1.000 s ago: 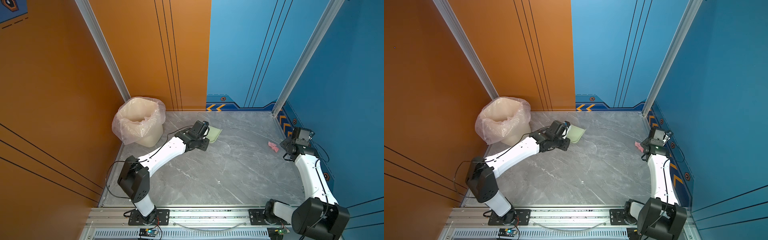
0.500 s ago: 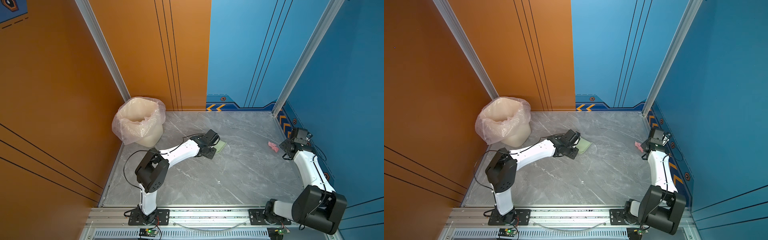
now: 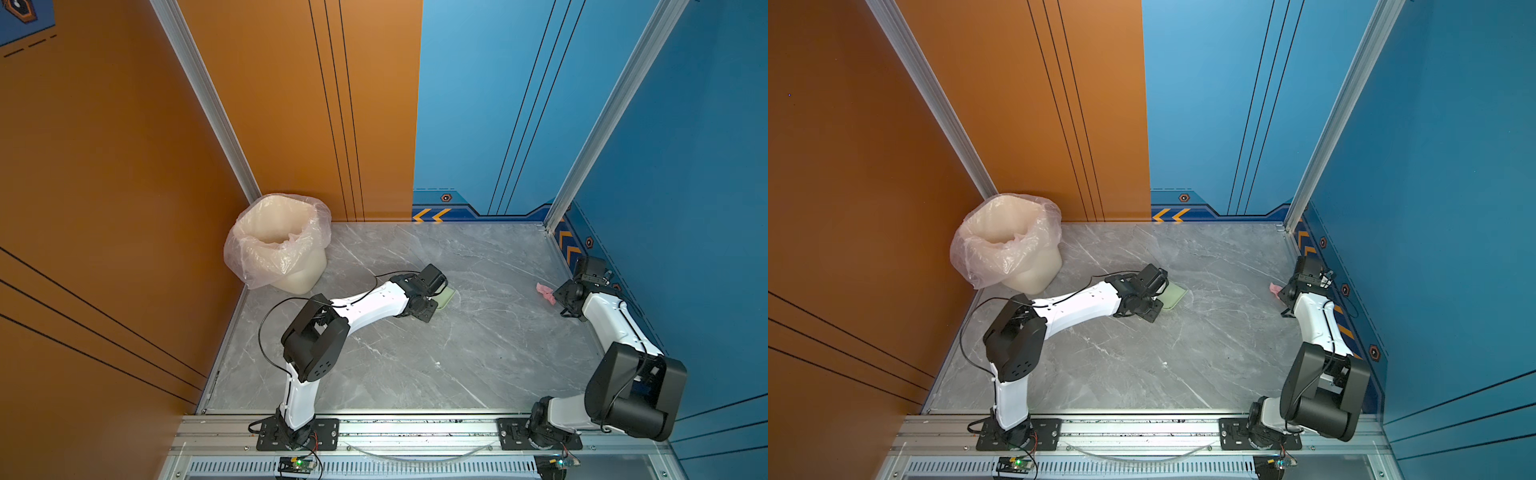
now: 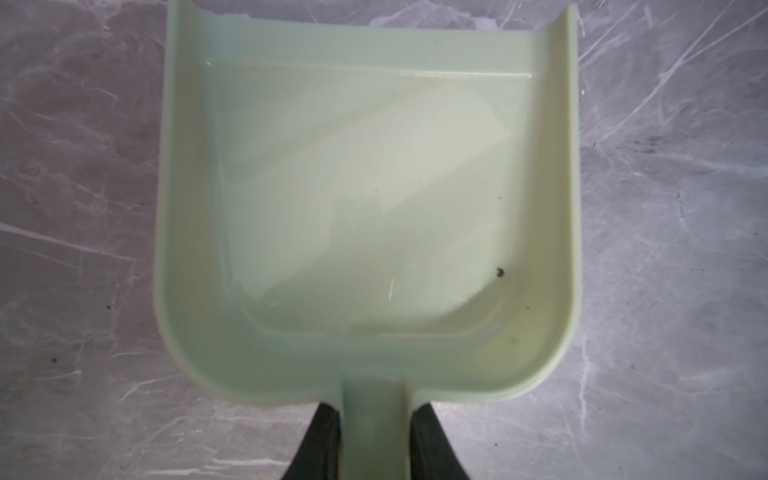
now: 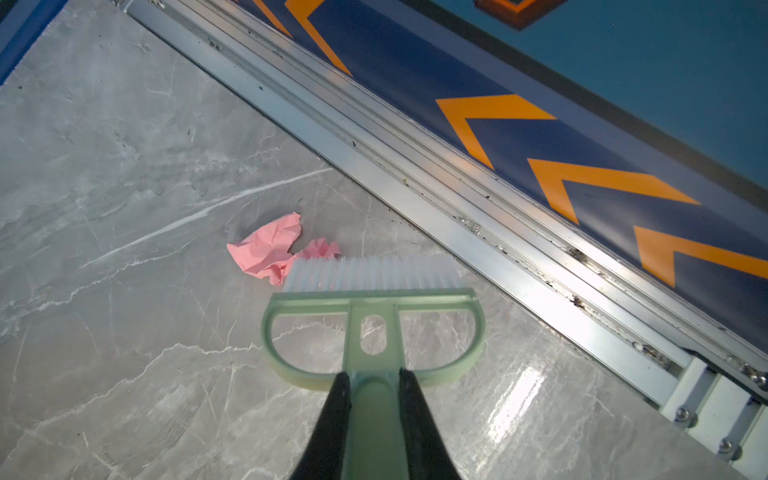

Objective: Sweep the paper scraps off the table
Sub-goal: 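Lower the dustpan near the pink scrap while the right brush pushes it closer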

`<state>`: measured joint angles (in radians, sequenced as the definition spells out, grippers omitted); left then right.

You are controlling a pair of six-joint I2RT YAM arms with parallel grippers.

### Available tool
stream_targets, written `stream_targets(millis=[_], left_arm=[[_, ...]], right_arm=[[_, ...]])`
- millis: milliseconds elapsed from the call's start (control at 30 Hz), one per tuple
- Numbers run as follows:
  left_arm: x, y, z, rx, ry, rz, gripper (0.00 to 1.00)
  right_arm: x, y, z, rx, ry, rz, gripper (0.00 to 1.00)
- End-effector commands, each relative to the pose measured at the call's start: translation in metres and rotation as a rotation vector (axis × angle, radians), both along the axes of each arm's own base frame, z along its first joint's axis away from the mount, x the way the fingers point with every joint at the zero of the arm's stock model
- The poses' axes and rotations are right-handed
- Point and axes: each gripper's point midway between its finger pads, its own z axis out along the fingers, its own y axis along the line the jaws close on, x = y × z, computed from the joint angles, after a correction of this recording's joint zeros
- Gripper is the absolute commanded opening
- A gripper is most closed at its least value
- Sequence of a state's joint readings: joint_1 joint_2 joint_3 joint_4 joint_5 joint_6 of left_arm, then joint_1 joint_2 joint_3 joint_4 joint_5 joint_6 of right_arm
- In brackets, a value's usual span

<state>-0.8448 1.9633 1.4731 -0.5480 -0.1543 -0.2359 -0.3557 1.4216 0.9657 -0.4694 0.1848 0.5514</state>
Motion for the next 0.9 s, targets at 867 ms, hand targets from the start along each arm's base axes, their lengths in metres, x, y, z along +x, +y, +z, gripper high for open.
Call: stream_targets(millis=[867], left_arm=[[-0.03, -0.025, -0.04, 0.141, 0.07, -0.143, 0.0]], right_arm=[[0.015, 0.115, -0.014, 0.093, 0.019, 0.275, 0.0]])
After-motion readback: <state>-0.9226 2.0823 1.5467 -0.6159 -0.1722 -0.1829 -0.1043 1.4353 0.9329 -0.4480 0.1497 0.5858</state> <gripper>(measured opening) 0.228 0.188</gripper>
